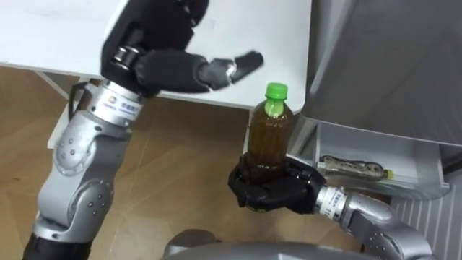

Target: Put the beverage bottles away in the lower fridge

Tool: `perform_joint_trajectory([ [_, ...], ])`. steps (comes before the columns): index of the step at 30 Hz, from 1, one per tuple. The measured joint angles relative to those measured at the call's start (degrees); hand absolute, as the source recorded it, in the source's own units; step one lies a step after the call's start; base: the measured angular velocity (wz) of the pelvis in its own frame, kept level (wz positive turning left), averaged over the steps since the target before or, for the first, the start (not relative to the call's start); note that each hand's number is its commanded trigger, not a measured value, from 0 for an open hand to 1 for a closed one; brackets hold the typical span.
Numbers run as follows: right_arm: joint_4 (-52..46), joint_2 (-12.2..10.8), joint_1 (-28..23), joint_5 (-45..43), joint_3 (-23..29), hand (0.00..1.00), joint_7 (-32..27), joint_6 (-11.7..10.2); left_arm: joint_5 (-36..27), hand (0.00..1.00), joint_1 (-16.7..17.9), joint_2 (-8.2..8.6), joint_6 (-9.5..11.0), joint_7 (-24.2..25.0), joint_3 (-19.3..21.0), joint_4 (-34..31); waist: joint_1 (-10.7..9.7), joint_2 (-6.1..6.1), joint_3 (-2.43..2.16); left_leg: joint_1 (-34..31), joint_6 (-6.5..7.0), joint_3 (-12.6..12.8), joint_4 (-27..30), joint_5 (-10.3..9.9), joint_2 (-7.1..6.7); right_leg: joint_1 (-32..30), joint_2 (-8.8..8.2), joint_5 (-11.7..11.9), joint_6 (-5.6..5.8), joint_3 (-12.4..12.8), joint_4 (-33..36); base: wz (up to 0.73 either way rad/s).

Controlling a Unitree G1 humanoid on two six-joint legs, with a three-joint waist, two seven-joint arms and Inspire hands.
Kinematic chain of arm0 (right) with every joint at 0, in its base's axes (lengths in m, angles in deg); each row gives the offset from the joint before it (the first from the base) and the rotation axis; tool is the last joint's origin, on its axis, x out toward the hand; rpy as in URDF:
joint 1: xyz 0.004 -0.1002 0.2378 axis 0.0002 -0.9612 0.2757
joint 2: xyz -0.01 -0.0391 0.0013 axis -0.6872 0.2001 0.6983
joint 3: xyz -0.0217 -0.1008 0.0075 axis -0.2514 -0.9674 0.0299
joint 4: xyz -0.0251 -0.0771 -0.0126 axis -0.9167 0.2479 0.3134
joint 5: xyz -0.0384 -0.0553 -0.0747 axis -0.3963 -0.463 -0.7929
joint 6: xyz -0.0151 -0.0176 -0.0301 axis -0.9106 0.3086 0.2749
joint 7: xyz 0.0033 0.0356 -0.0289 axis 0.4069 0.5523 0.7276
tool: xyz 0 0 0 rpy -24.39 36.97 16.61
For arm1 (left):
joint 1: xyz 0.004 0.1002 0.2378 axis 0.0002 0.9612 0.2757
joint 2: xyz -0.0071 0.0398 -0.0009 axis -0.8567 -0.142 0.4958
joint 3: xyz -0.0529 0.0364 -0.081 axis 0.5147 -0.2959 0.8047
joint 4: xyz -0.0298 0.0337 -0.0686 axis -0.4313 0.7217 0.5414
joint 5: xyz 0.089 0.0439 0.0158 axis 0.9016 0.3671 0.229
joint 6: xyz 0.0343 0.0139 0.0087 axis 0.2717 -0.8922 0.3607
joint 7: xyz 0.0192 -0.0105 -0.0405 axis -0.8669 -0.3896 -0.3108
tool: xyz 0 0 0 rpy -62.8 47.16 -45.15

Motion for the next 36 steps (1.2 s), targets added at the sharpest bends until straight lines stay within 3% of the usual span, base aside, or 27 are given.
perform_joint_trajectory([
  [5, 0.0, -0.2, -0.3, -0.7, 2.6, 1.00, 0.1, 0.0, 0.8, 0.00, 0.7, 1.48, 2.6, -5.4, 5.2, 0.0, 0.8, 0.23, 0.10, 0.0, -0.01, -0.2, -0.7, 0.0, -0.03, 0.2, 0.03, 0.0, 0.00, -0.1, 0.0, 0.01],
  [12, 0.3, -0.9, -3.3, -2.1, 6.8, 1.00, 0.0, 0.0, 1.1, 0.00, 3.5, 2.09, 3.7, -11.3, 13.0, 0.2, 2.5, 0.53, 0.06, 1.1, -0.08, -0.6, -1.0, 0.1, -0.05, 1.0, 0.00, 0.0, 0.00, -0.9, -0.3, 0.02],
  [14, 0.3, -1.4, -4.8, -2.2, 7.6, 1.00, 0.0, 0.0, 1.3, 0.00, 4.4, 3.65, 3.8, -13.9, 15.0, 0.4, 3.3, 0.53, 0.06, 2.1, -0.08, -0.9, -1.5, 0.1, -0.15, 2.0, -0.01, 0.0, 0.01, -1.3, -1.1, 0.00],
  [16, 0.4, -2.3, -5.2, -3.7, 8.1, 1.00, -0.3, 0.0, 3.8, 0.00, 4.6, 3.91, 4.6, -15.9, 15.7, 2.9, 3.3, 0.65, 0.16, 2.6, -0.09, -0.9, -1.6, 0.1, -0.17, 2.8, 0.02, 0.0, 0.05, -1.5, -1.1, 0.05],
  [18, 0.4, -2.5, -5.2, -4.5, 8.3, 1.00, -1.1, 0.0, 6.8, 0.00, 5.0, 3.93, 4.8, -18.3, 15.6, 7.6, 3.4, 1.09, 0.12, 2.8, -0.10, -1.0, -1.6, 0.1, -0.19, 3.1, 0.03, 0.0, 0.06, -1.5, -1.1, 0.02],
  [21, 0.4, -3.2, -4.8, -4.5, 8.5, 1.00, -2.3, 0.6, 6.5, 0.00, 6.4, 4.08, 4.8, -20.9, 14.9, 17.2, 3.5, 1.34, 0.04, 2.6, -0.11, -1.1, -1.6, 0.1, -0.23, 2.8, 0.00, -0.1, 0.10, -1.4, -1.1, 0.00],
  [25, 0.4, -3.6, -4.8, -4.0, 8.3, 1.00, -5.9, 1.9, 4.4, 0.00, 9.7, 4.19, 4.4, -24.3, 9.4, 35.7, 3.5, 1.03, -0.26, 2.8, -0.08, -0.8, -2.0, 0.1, -0.51, 2.7, -0.16, -0.1, 0.16, -1.4, -1.9, -0.02],
  [27, 0.7, -4.3, -4.6, -3.9, 8.3, 1.00, -7.7, 1.9, 4.4, 0.00, 10.0, 4.19, 3.6, -24.8, 6.4, 46.0, 3.6, 0.55, -0.23, 2.8, -0.08, -0.8, -2.0, 0.1, -0.53, 2.6, -0.16, -0.1, 0.18, -1.4, -2.1, 0.00],
  [28, 1.6, -4.9, -4.4, -3.6, 8.3, 1.00, -8.5, 1.9, 3.8, 0.00, 10.6, 4.24, 2.1, -24.9, 4.8, 51.3, 3.4, -0.11, -0.47, 2.6, -0.08, -0.9, -1.9, 0.1, -0.53, 2.5, -0.16, -0.1, 0.18, -1.4, -2.1, 0.00],
  [32, 3.0, -5.5, -3.0, -2.5, 8.3, 1.00, -12.5, 3.3, -1.9, 0.00, 11.6, 4.88, -0.4, -23.9, -0.2, 67.7, 3.5, -0.35, -0.53, 2.9, -0.08, -0.3, -2.6, 0.1, -0.44, 2.5, -0.13, -0.1, 0.19, -0.9, -1.9, -0.05],
  [36, 5.1, -7.4, -1.8, -1.5, 8.7, 1.00, -15.4, 3.7, -2.3, 0.00, 13.0, 6.06, -2.5, -22.4, -0.1, 77.8, 3.2, -0.31, -0.44, 3.5, -0.11, 0.2, -3.2, 0.0, -0.05, 2.4, 0.06, -0.1, 0.18, -0.4, -2.0, -0.09],
])
